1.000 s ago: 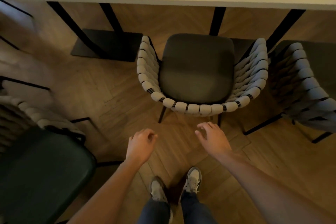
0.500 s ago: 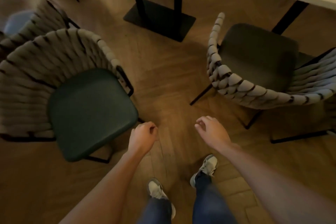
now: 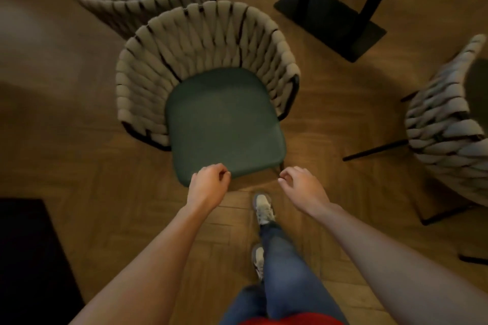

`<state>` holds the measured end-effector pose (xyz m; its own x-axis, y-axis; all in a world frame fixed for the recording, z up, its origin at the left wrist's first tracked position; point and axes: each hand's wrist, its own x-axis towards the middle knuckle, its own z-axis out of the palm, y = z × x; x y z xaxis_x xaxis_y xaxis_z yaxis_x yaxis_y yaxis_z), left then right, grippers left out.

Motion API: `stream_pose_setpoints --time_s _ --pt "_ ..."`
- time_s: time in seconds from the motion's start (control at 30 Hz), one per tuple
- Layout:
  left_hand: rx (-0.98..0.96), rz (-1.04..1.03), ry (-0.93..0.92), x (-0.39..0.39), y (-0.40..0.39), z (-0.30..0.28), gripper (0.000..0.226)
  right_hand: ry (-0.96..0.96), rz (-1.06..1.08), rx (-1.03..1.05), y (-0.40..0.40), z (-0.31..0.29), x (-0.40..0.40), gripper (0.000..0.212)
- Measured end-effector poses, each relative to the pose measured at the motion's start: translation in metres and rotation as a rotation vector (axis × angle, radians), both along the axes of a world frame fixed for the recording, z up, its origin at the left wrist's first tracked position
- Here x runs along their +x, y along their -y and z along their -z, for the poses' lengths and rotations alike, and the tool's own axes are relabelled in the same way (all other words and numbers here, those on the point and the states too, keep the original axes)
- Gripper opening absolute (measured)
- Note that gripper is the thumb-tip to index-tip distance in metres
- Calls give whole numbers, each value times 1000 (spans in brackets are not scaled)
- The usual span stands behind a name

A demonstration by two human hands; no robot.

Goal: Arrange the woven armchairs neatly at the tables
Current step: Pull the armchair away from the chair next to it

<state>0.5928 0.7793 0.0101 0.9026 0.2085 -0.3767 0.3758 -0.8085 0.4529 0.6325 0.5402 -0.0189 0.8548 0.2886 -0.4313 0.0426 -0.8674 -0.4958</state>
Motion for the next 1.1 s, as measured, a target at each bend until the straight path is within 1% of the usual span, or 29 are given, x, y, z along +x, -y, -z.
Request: stream_pose_setpoints --time_s 0.1,0.27,0.37,0.53,0.7,0.8,0.93,1.0,1.1 --pt "34 1 -26 9 -38 5 20 7 -31 8 -46 10 21 24" --pt "146 147 -51 42 -98 4 23 17 -52 65 -136 18 66 26" --pt "197 218 -51 67 -141 -3 24 27 -39 113 -192 12 86 27" --pt "237 240 -37 103 -214 -14 24 46 -43 171 -273 -6 113 26" --pt "193 295 -4 135 -297 -18 24 47 -8 181 -347 -14 135 26" --pt "194 344 39 159 -353 -12 24 20 65 172 -400 -14 142 27" --pt "118 470 74 183 -424 -5 23 7 174 126 -475 -12 146 28" --pt "105 513 85 193 -457 -6 22 2 250 107 -508 -14 148 28" --pt "94 549 105 207 -499 -13 23 6 299 83 -551 -18 158 28"
